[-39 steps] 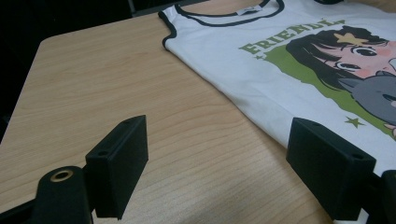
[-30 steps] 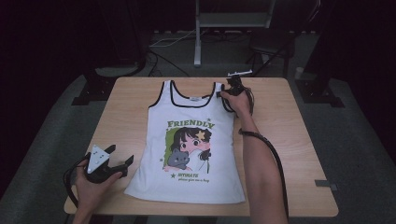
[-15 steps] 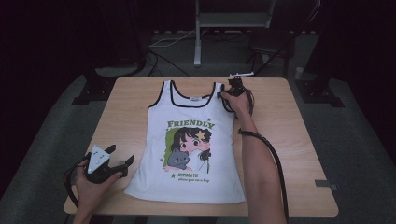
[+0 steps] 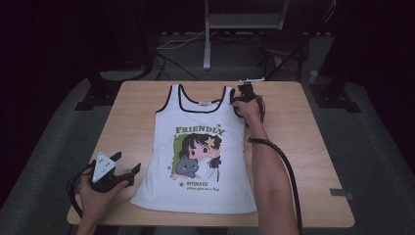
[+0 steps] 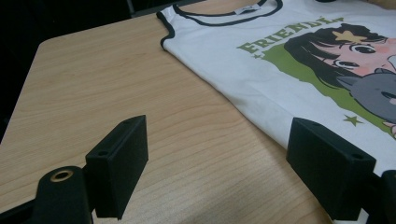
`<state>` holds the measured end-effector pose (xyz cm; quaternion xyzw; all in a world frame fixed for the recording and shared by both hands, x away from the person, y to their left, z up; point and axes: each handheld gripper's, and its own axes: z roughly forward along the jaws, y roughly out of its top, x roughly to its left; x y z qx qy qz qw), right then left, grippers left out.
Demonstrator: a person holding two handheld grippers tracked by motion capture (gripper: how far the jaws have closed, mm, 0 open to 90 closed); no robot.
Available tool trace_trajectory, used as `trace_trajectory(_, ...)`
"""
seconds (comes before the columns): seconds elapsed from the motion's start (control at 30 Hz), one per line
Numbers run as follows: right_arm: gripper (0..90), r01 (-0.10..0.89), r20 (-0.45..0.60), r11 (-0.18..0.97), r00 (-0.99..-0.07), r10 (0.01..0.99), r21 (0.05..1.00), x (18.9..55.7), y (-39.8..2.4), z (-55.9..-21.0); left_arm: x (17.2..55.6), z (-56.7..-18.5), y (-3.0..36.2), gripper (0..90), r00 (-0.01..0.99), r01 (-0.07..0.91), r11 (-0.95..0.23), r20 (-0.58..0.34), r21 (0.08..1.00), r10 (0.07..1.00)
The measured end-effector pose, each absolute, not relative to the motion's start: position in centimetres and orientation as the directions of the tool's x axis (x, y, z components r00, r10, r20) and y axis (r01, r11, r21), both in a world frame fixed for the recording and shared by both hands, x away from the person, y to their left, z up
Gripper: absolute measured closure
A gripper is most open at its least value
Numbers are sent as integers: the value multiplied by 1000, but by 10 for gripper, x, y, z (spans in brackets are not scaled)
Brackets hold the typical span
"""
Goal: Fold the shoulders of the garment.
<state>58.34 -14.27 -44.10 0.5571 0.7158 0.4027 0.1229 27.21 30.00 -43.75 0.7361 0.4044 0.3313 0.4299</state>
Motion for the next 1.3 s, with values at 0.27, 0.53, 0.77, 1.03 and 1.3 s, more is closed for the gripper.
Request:
trace_trajectory(0.27, 858, 679, 300, 32, -366, 881, 733, 578, -140, -437, 272, -437, 300, 206, 454, 310, -307, 144, 900, 880)
trace_trajectory(0.53, 860, 640, 317, 19, -405, 857, 768, 572, -140, -426, 272, -438, 299, 206, 456, 310, -310, 146, 899, 878)
trace_trajectory(0.77, 860, 604, 313, 33, -458, 832, 796, 564, -136, -417, 272, -438, 299, 206, 454, 306, -304, 143, 902, 879)
trace_trajectory(1.03, 860, 559, 283, 75, -526, 802, 826, 554, -128, -408, 271, -438, 299, 206, 455, 305, -305, 144, 902, 879)
trace_trajectory(1.3, 855, 522, 220, 167, -599, 770, 836, 542, -117, -401, 271, -438, 299, 206, 456, 304, -307, 145, 902, 878)
